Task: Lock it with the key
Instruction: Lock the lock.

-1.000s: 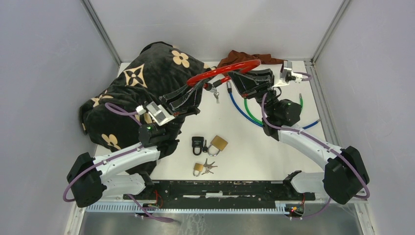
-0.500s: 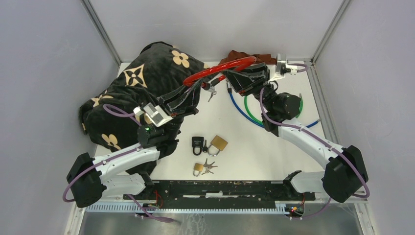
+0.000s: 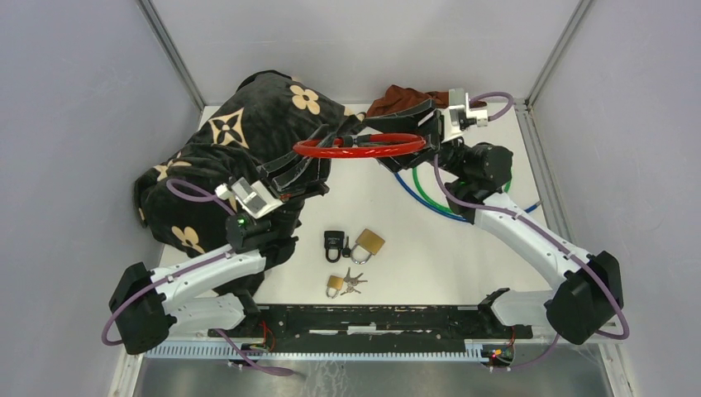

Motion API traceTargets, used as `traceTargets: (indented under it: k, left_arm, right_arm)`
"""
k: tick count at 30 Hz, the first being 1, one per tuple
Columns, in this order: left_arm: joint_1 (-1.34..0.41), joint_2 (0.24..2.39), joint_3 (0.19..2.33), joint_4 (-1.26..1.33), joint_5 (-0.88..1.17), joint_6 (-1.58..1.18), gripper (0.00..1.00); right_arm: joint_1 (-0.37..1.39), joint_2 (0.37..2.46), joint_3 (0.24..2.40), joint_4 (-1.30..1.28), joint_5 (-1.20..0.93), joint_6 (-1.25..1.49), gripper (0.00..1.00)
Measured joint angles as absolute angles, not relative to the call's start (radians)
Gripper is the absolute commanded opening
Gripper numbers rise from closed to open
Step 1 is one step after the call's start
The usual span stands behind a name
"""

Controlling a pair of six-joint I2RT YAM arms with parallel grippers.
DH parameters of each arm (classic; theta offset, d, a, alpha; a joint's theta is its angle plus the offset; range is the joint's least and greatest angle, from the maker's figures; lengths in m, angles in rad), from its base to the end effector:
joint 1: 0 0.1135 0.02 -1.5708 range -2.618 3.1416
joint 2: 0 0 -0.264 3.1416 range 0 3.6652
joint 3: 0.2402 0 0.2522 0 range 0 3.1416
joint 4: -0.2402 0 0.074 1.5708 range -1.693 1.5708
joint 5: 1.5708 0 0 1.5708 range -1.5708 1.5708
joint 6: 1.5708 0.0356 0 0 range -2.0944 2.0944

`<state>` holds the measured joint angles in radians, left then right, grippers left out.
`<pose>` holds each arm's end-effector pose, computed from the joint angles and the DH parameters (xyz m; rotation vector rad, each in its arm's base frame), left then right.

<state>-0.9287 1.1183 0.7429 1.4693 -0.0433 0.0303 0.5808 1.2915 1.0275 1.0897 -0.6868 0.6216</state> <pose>0.1239 -0.1631 0.4143 0.1883 0.4573 -0.8704 0.2118 0.1660 0.4359 -0.6953 0.7918 1.3545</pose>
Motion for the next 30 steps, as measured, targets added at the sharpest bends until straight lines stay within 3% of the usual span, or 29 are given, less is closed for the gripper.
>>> traceTargets:
  k: [9, 25, 30]
  left_arm:
    - [-0.929, 1.098, 0.741, 1.477, -0.044, 0.009, 0.02]
    - [-0.929, 1.092, 0.734, 1.472, -0.062, -0.06, 0.02]
    - [-0.931, 1.086, 0.731, 1.467, -0.079, -0.072, 0.02]
  right_arm:
    - [0.58, 1.272, 1.115, 0.861, -0.821, 0.412, 0.67]
    - [0.58, 1.305, 1.134, 0.754, -0.837, 0.292, 0.6]
    - [0.58, 1.306, 1.134, 0.773, -0.837, 0.3, 0.64]
